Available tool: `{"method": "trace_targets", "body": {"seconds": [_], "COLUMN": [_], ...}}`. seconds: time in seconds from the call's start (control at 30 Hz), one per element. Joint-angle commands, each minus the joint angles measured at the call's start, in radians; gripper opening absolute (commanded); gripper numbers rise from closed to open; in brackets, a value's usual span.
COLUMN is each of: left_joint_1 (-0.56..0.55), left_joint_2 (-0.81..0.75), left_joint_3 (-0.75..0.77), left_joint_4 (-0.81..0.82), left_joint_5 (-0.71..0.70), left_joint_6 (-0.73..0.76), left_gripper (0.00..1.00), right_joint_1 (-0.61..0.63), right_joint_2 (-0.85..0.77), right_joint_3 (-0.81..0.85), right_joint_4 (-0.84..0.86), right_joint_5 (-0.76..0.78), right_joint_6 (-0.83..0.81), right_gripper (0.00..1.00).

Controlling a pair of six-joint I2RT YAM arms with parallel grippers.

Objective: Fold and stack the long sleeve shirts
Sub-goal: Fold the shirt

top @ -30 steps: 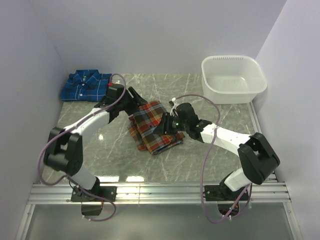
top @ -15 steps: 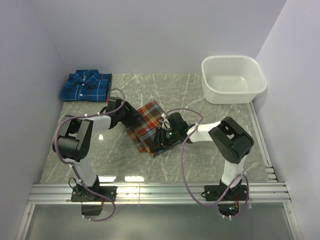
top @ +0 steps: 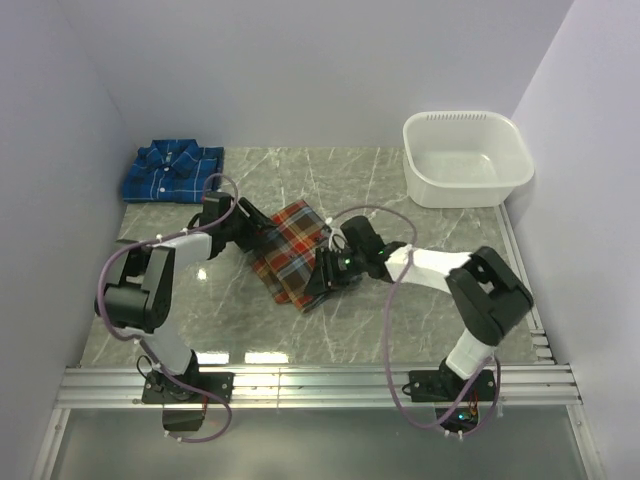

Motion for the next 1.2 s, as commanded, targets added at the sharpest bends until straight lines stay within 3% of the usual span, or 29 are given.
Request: {"method": "trace_targets", "body": {"seconds": [0.0, 0.2, 0.27, 0.53, 0.77, 0.97, 1.17], "left_joint_1": [-0.027, -0.127, -0.171, -0.305, -0.305, -0.300, -0.218], "left_joint_2": [-0.137, -0.283, -0.294, -0.184, -0.159, -0.257, -0.337], "left_joint_3": [0.057, 0.037, 0.008, -0.165, -0.320, -0.252, -0.088], "left_joint_4": [-0.080, -0.144, -0.138, 0.011, 0.082, -0.033, -0.142], "left_joint_5": [0.009, -0.040, -0.031, 0.035, 0.050, 0.017, 0.017], "left_joint_6": [0.063, 0.080, 0.067, -0.022, -0.091, -0.056, 0.020], "left_gripper": [0.70, 0.76, 0.76, 0.73, 0.70, 0.70, 0.71], "right_joint_1": [-0.055, -0.147, -0.176, -0.219, -0.259, -0.260, -0.260], "right_joint_2": [-0.131, -0.159, -0.138, 0.031, 0.133, -0.030, -0.147], "right_joint_3": [0.055, 0.024, 0.001, -0.137, -0.240, -0.234, -0.062], "right_joint_4": [-0.063, -0.020, 0.072, 0.307, 0.454, 0.279, 0.117], "right_joint_5": [0.028, -0.023, -0.040, -0.029, -0.069, -0.020, 0.051], "right_joint_6": [-0.059, -0.051, -0.027, 0.038, 0.121, 0.026, -0.027], "right_gripper": [0.44, 0.44, 0.43, 0.42, 0.39, 0.39, 0.40]}}
